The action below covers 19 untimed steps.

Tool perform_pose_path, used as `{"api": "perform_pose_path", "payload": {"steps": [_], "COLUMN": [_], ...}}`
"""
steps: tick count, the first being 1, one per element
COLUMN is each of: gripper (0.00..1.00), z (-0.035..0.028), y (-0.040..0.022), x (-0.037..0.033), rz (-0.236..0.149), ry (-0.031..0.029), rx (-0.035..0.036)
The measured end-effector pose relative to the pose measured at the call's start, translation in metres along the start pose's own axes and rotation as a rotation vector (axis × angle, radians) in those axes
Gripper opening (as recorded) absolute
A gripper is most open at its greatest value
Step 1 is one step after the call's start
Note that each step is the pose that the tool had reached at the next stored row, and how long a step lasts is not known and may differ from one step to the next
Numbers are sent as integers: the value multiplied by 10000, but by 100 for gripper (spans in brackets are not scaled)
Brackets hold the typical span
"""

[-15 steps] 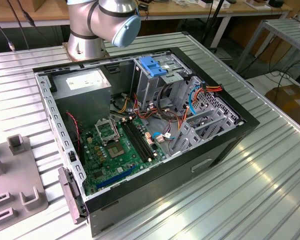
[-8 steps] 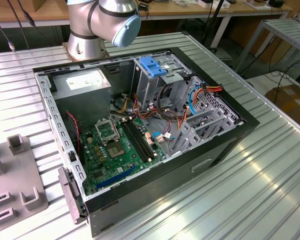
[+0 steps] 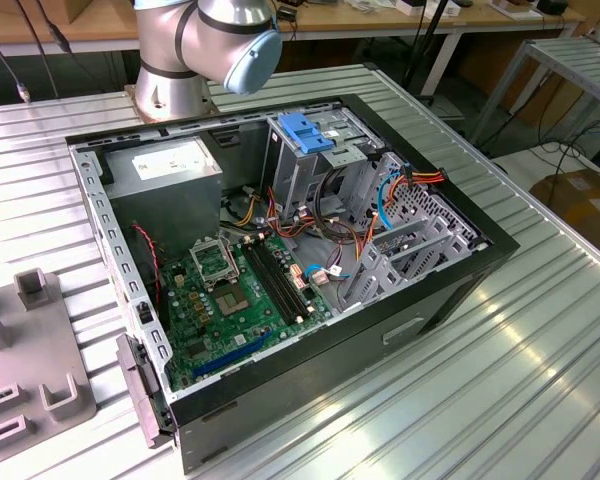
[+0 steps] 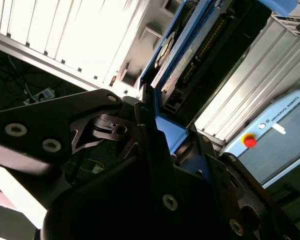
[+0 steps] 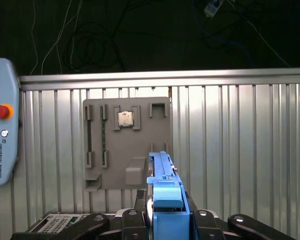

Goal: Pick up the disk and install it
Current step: 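Pick up the disk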

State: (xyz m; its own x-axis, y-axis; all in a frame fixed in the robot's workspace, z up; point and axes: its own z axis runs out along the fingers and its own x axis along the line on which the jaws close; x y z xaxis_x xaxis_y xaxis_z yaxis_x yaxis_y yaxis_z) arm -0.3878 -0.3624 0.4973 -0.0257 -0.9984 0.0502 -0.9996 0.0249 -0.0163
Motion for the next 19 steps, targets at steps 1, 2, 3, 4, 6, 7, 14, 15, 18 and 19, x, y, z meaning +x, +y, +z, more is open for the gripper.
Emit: {"api": "perform_pose_path", "payload": {"steps": [1, 2, 3, 4, 6, 7, 14, 15, 18, 19], "gripper": [37, 37, 37, 37, 37, 37, 37, 37, 37, 37], "z": [0, 0, 0, 0, 0, 0, 1, 1, 2, 2], "y": [-5, -10, -14, -19, -33, -43, -87, -94, -120, -131], "x": [0, 0, -1, -1, -1, -1, -2, -2, -3, -4], "rz": [-1, 0, 0, 0, -1, -1, 0, 0, 0, 0], "ry": [0, 0, 0, 0, 0, 0, 1, 0, 0, 0], "rx": [-1, -1, -1, -1, -1, -1, -1, -1, 0, -1]}}
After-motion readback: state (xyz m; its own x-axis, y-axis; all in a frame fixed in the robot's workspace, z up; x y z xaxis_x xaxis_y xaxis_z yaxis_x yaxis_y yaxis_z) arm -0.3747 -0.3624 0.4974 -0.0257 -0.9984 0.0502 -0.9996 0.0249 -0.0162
